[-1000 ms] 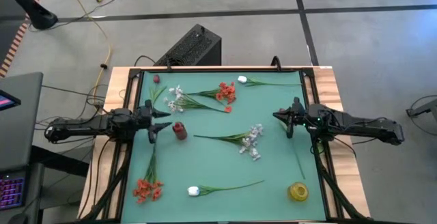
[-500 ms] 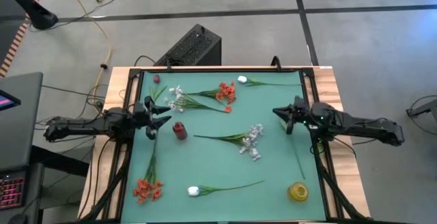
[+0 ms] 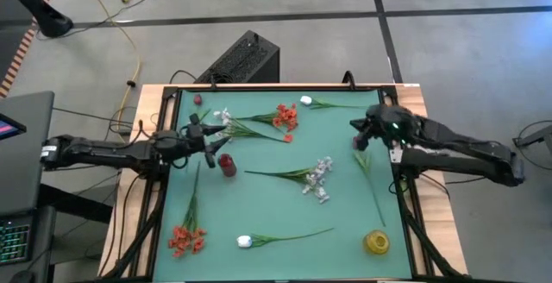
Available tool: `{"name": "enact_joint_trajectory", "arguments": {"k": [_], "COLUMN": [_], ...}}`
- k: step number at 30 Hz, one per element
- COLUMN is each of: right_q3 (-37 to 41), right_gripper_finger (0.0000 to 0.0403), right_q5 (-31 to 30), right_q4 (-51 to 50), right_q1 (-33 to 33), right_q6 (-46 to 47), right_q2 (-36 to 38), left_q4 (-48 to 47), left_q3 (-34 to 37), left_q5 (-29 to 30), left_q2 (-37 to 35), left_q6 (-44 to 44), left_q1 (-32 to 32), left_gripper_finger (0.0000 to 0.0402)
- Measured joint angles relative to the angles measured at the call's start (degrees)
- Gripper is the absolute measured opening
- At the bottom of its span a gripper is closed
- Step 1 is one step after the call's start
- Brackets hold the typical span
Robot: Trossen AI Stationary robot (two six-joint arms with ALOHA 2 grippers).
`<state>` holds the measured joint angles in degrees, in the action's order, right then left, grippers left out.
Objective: Sort flowers into vase by color
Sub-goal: Put the top white flower into the yellow vase
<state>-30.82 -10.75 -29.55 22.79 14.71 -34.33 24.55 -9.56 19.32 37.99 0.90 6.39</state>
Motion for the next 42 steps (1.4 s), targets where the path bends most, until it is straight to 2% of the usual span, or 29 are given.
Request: {"name": "enact_joint_trajectory", "arguments": {"k": [6, 10, 15, 20, 25, 31, 34, 42], "right_q3": [-8.34, -13.33, -19.51, -23.67, -27.25, -30.71, -32.52, -34.06], "right_gripper_finger": [0.0080, 0.0131, 0.0199, 0.0232, 0.0234, 0.0234, 0.0234, 0.0234], "right_q5": [9.43, 10.60, 10.65, 10.60, 9.01, 6.00, 3.23, 0.49], "right_q4": [-3.39, -5.53, -8.68, -10.02, -10.46, -10.27, -10.05, -8.37], "right_q1": [12.92, 19.55, 24.46, 27.89, 30.31, 29.35, 28.19, 25.64], "right_q6": [-11.58, -18.04, -25.52, -30.68, -31.33, -32.86, -34.16, -37.72], "right_q2": [-19.88, -32.09, -43.88, -52.99, -59.93, -65.39, -67.42, -70.10], "left_q4": [0.23, 0.13, 0.24, 0.17, 0.15, 0.18, 0.20, 0.22], "left_q3": [-3.71, -5.47, -6.59, -7.63, -7.65, -7.65, -7.65, -7.65], "left_q5": [-0.06, -1.00, -3.26, -3.48, -3.55, -3.58, -3.78, -7.14], "left_q2": [7.11, 8.66, 8.45, 8.49, 8.51, 8.51, 8.51, 8.51], "left_q6": [-2.01, -3.76, -6.29, -8.85, -11.22, -12.28, -12.28, -12.25], "left_q1": [1.05, 1.05, 1.05, 1.05, 1.19, 3.11, 4.51, 7.60], "left_gripper_finger": [0.0180, 0.0180, 0.0180, 0.0180, 0.0180, 0.0180, 0.0180, 0.0180]}}
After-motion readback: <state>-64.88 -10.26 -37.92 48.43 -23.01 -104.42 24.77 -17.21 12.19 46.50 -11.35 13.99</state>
